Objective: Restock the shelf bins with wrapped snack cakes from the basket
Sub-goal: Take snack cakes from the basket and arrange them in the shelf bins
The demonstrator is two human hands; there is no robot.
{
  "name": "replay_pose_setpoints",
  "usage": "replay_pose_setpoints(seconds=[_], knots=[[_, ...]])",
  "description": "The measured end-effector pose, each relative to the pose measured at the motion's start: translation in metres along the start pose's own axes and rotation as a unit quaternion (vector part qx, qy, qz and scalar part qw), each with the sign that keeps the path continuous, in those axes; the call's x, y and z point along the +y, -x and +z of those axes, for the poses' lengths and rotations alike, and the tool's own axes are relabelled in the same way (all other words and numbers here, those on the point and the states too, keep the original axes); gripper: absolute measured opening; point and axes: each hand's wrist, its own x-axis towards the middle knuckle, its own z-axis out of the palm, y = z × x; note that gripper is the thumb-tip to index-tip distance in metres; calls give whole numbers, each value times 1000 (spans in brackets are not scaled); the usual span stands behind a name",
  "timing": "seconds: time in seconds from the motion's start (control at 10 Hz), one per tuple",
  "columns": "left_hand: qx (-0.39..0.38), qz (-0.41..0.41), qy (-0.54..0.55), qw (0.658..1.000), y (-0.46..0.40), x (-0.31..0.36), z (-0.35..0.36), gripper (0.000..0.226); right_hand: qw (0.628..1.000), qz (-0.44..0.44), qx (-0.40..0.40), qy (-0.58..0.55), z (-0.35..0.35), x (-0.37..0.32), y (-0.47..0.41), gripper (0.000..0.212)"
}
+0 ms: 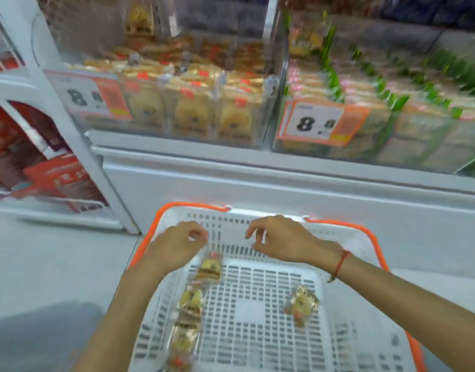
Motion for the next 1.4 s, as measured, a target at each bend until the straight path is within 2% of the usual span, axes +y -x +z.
replay_pose_setpoints(seconds=[0.1, 0.2, 0.3, 0.4, 0.5, 0.6, 0.7, 0.8, 0.9, 1.0, 1.1, 1.2, 1.3, 1.4], knots=[[-86, -100, -54, 990, -2, -39, 39, 8, 991, 30, -118, 61, 58, 11, -18, 26], [-115, -187, -91, 971, 8, -79, 77, 27, 981, 50, -180, 47, 115, 11, -31, 30], [-124, -270, -103, 949, 19, -112, 107, 33, 966, 93, -228, -73, 169, 5, -47, 36], [-93, -297, -93, 946, 33, -115, 123, 43, 903, 201, -254, -282, 205, -6, -56, 54], [-42, -309, -18, 950, 26, -136, 134, 44, 843, 262, -222, -413, 224, -16, -63, 65], [-66, -317, 26, 946, 21, -154, 143, 53, 797, 314, -184, -482, 230, -21, -63, 59], [-76, -315, 38, 945, 17, -147, 144, 49, 835, 312, -131, -433, 230, -19, -58, 9], [-66, -297, 53, 951, 16, -138, 143, 39, 842, 316, -102, -426, 222, -8, -47, 21], [-38, -279, 104, 954, 18, -125, 142, 26, 847, 308, -92, -424, 206, 1, -35, 17], [-21, -291, 278, 915, 19, -99, 131, 15, 849, 293, -116, -424, 179, 8, -22, 8], [-73, -264, 342, 899, 23, -74, 109, 20, 862, 264, -117, -418, 145, 13, -8, 11], [-95, -168, 325, 926, 23, -46, 79, 27, 881, 209, -74, -418, 102, 14, 3, 17], [-71, -70, 315, 944, 22, -7, 45, 21, 902, 137, -11, -409, 51, 1, 13, 34], [1, 12, 319, 948, 29, 26, 15, 17, 910, 44, 82, -403, 13, -22, 18, 52]])
